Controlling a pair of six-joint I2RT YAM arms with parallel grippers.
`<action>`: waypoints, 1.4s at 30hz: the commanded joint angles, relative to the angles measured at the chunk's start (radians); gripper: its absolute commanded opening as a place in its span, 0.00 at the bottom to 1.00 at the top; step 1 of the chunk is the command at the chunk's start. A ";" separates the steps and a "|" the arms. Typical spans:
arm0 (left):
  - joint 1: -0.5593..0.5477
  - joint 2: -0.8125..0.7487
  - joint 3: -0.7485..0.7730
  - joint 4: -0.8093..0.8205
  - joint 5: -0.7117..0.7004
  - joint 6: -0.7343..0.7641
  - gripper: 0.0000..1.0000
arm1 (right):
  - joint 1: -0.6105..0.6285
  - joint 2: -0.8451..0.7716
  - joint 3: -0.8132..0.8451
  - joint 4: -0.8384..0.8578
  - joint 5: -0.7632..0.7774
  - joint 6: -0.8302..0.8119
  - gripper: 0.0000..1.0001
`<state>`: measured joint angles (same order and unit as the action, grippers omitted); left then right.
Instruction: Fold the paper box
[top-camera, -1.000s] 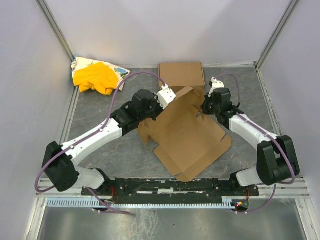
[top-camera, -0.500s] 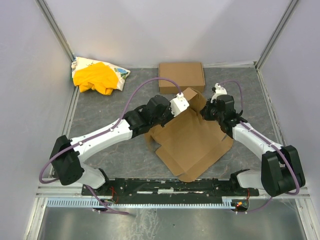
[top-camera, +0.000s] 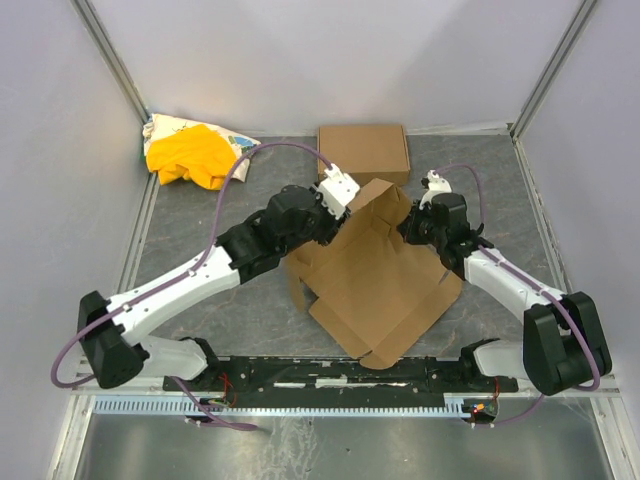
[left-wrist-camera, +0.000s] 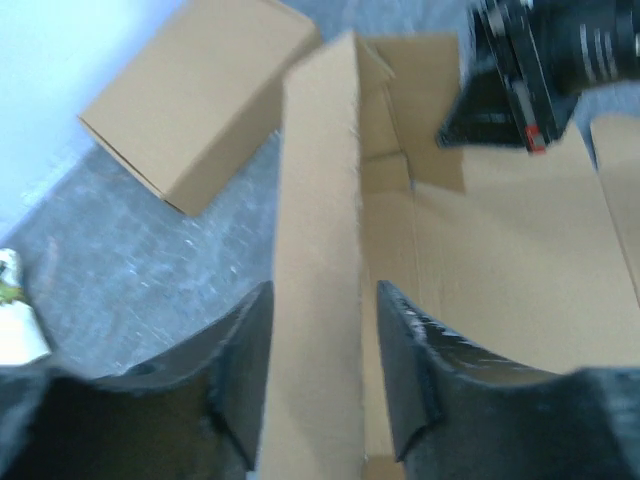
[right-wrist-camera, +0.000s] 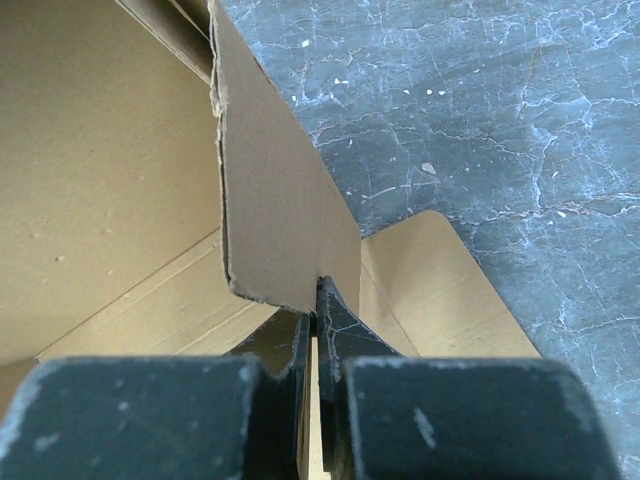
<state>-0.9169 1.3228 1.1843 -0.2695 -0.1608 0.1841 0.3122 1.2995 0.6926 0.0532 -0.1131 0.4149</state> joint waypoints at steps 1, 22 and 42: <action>-0.003 -0.108 -0.027 0.170 -0.128 -0.051 0.57 | 0.007 -0.034 -0.010 0.045 -0.024 0.007 0.04; 0.044 -0.032 -0.167 0.259 -0.242 -0.036 0.63 | 0.214 -0.203 -0.053 -0.096 0.148 0.010 0.04; 0.054 -0.203 -0.383 0.514 -0.453 -0.011 0.60 | 0.314 -0.180 -0.048 -0.137 0.240 -0.017 0.04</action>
<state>-0.8700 1.1999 0.8265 0.0830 -0.5140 0.1719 0.6201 1.1160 0.6369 -0.1078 0.0986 0.4095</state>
